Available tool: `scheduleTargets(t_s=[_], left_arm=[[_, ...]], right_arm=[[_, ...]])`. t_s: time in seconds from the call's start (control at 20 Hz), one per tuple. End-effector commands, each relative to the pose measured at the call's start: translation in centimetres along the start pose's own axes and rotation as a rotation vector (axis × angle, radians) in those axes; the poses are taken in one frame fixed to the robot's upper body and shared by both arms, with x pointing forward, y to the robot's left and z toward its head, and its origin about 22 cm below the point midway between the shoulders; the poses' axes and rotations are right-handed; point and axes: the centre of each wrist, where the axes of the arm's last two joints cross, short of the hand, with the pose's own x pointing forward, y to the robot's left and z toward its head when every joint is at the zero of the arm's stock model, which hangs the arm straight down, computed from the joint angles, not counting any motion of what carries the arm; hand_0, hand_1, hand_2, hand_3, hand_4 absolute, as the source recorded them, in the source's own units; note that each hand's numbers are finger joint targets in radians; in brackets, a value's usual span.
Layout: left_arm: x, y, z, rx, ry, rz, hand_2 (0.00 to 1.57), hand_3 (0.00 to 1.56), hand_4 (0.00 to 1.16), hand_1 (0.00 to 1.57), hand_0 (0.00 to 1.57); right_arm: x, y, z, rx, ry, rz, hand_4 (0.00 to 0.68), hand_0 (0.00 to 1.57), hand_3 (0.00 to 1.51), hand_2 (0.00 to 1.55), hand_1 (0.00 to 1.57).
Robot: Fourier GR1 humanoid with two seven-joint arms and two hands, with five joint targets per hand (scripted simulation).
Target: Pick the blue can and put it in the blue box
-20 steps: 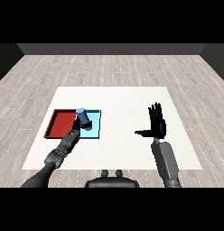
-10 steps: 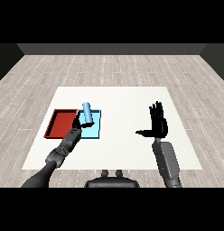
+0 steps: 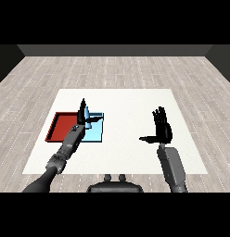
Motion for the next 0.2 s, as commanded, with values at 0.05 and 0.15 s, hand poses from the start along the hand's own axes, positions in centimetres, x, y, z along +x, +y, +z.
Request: scheduleTargets(t_s=[0.05, 0.15], left_arm=[[-0.3, -0.8, 2.9, -0.188, -0.145, 0.3, 0.0, 0.0, 0.0, 0.0, 0.0], [-0.6, 1.4, 3.7, -0.218, -0.156, 0.34, 0.0, 0.0, 0.0, 0.0, 0.0]], right_arm=[[-1.3, -0.6, 2.1, 0.031, 0.066, 0.026, 0.0, 0.0, 0.0, 0.0, 0.0], [-1.7, -0.4, 2.0, 0.043, 0.082, 0.048, 0.0, 0.0, 0.0, 0.0, 0.0]])
